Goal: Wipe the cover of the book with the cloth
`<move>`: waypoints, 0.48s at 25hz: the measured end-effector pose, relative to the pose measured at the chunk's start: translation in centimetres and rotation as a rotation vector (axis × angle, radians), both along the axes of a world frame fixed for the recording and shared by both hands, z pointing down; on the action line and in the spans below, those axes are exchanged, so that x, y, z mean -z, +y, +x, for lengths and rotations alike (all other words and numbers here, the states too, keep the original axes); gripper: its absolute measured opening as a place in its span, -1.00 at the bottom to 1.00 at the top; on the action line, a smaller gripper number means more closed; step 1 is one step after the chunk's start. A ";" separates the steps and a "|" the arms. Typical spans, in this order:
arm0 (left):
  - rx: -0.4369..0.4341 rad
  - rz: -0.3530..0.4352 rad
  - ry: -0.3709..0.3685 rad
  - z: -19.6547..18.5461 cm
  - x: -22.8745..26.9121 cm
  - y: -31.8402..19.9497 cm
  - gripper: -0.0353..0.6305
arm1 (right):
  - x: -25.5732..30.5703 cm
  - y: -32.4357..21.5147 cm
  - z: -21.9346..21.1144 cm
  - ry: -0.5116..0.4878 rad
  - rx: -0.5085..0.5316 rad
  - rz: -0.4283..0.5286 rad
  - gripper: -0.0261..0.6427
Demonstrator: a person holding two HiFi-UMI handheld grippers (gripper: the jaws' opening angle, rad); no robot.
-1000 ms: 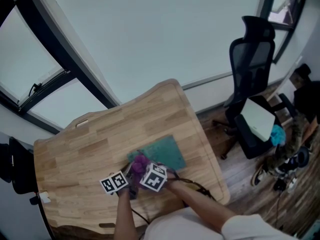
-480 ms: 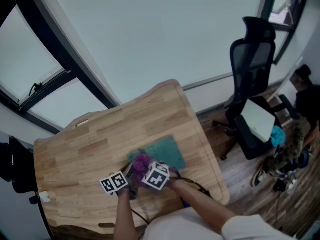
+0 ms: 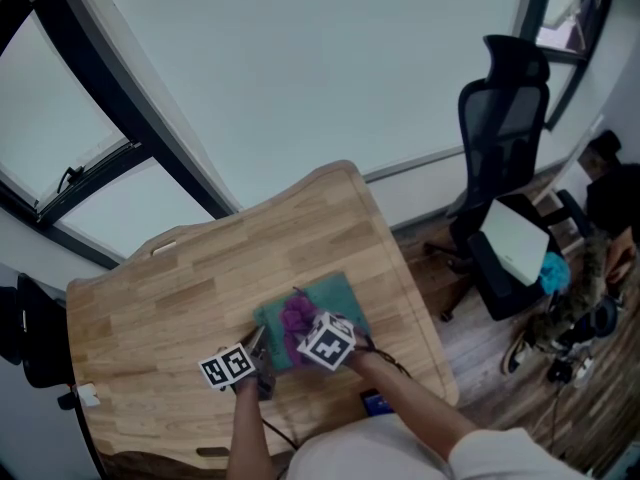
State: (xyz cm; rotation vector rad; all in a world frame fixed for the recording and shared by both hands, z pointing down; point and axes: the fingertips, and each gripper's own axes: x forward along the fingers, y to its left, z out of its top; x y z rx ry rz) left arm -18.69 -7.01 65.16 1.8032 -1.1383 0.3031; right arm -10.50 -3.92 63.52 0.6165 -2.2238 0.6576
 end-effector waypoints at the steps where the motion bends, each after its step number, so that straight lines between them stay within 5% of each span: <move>1: 0.000 -0.001 0.000 0.0 0.0 0.0 -0.66 | 0.0 -0.2 0.3 0.001 -0.007 0.001 -0.66; 12: 0.001 0.002 -0.002 0.0 0.0 0.0 -0.66 | 0.4 -1.7 2.6 0.001 -0.066 0.026 -0.67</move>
